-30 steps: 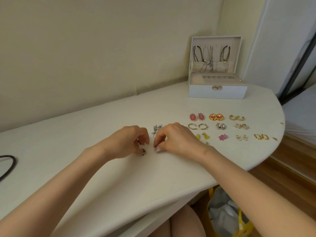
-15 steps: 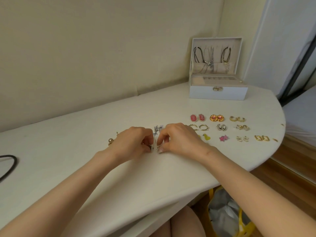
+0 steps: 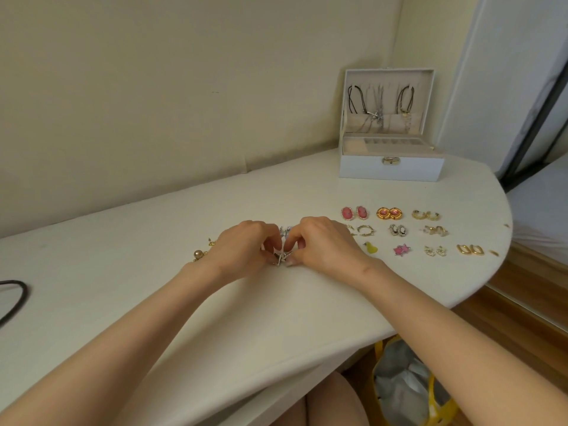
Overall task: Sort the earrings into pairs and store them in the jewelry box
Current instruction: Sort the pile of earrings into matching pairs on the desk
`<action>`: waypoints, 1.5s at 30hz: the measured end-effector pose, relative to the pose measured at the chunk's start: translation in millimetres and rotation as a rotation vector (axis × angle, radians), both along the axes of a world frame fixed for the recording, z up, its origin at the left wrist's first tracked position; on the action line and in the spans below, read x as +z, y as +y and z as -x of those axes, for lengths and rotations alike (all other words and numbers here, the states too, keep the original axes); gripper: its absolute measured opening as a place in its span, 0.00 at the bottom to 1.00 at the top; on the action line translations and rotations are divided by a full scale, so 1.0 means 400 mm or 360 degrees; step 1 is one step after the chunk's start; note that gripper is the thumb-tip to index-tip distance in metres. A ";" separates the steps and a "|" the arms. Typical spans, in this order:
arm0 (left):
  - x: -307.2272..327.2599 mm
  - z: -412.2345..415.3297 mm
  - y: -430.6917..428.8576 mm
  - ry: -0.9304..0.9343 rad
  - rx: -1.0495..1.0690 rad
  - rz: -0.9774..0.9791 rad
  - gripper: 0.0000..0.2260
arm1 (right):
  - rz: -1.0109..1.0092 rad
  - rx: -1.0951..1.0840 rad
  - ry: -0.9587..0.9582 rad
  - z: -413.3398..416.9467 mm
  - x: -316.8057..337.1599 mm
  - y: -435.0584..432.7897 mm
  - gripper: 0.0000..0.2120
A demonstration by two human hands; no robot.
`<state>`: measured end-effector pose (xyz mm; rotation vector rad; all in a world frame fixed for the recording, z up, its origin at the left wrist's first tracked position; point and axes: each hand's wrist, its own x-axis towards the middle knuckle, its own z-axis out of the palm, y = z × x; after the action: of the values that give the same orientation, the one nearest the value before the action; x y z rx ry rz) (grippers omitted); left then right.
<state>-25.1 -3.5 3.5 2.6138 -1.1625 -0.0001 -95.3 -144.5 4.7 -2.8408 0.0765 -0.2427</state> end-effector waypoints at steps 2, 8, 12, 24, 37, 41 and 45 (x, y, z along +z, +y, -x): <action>0.010 -0.009 0.014 -0.0018 0.0030 0.0045 0.07 | -0.0031 -0.0002 -0.0023 0.001 0.005 -0.006 0.11; 0.035 -0.045 0.076 -0.0094 0.0173 0.0117 0.05 | -0.0105 0.0035 -0.0100 -0.016 0.015 0.003 0.08; 0.034 -0.050 0.109 -0.0054 0.0209 0.0055 0.05 | -0.0125 0.0114 -0.0140 -0.033 0.006 0.032 0.07; 0.028 -0.068 0.156 -0.0036 0.0442 0.0091 0.05 | -0.0115 0.0203 -0.0060 -0.122 -0.014 0.103 0.09; -0.002 -0.146 0.119 -0.0118 0.0437 0.0186 0.06 | -0.0226 0.0127 -0.0199 -0.108 0.013 0.090 0.04; -0.014 -0.174 0.089 0.0028 0.0431 -0.0056 0.09 | -0.0421 0.0118 -0.0249 -0.088 0.023 0.078 0.03; -0.014 -0.173 0.079 0.0023 0.0427 -0.0056 0.06 | -0.0677 0.0105 -0.0337 -0.072 0.028 0.064 0.02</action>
<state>44.3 28.3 -2.2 2.7748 -0.8061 0.0149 -66.6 -118.7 15.8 -2.3770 -0.0101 -0.4522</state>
